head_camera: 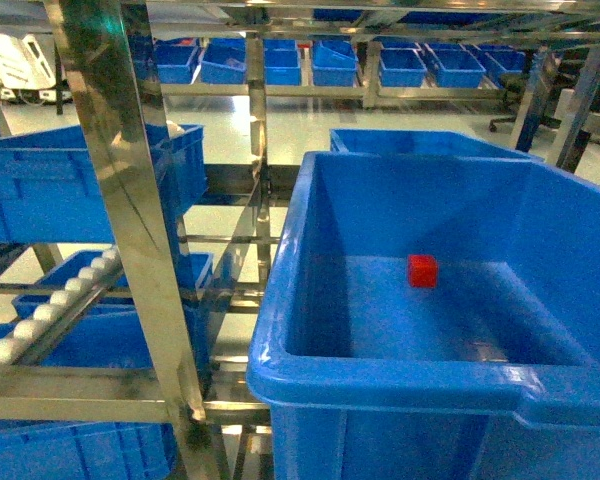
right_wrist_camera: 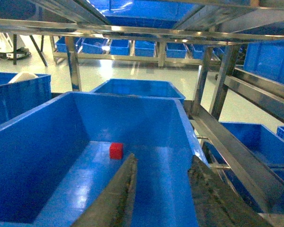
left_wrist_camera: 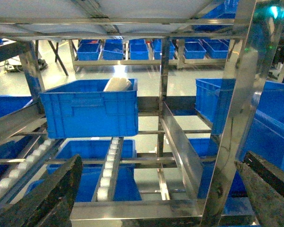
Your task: Place magnetic block on left shelf second layer
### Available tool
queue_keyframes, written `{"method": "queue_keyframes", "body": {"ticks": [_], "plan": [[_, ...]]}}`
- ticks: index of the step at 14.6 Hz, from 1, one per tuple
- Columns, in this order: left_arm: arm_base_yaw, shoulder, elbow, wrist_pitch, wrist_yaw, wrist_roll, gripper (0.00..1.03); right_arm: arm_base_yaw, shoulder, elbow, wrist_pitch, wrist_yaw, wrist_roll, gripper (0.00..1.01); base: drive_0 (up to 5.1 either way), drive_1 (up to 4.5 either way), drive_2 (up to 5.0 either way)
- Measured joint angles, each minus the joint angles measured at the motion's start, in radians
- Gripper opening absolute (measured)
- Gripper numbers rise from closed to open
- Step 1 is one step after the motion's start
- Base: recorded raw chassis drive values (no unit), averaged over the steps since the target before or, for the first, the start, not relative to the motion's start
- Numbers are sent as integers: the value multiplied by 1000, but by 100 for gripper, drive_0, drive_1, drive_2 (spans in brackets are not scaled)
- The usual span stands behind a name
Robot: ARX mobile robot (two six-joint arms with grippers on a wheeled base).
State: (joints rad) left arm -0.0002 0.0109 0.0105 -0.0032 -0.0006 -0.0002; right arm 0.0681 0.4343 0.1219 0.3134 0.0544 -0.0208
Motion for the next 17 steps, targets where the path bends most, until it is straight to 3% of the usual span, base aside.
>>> {"method": "queue_keyframes", "body": {"ticks": [1,3,15,17], "plan": [[0,0,0,0,0,0,98,-56,-18,-14,-8,-40,3,25,0,0,0],[0,0,0,0,0,0,98,-74,-62,-39,-29,-53,6,3,0,0,0],[0,0,0,0,0,0,98,-68,-262,-109,-138,-54,7,2,0,0,0],[0,0,0,0,-1,0,98,-68,-427,-108,-314,-55,7,2,0,0,0]]}}
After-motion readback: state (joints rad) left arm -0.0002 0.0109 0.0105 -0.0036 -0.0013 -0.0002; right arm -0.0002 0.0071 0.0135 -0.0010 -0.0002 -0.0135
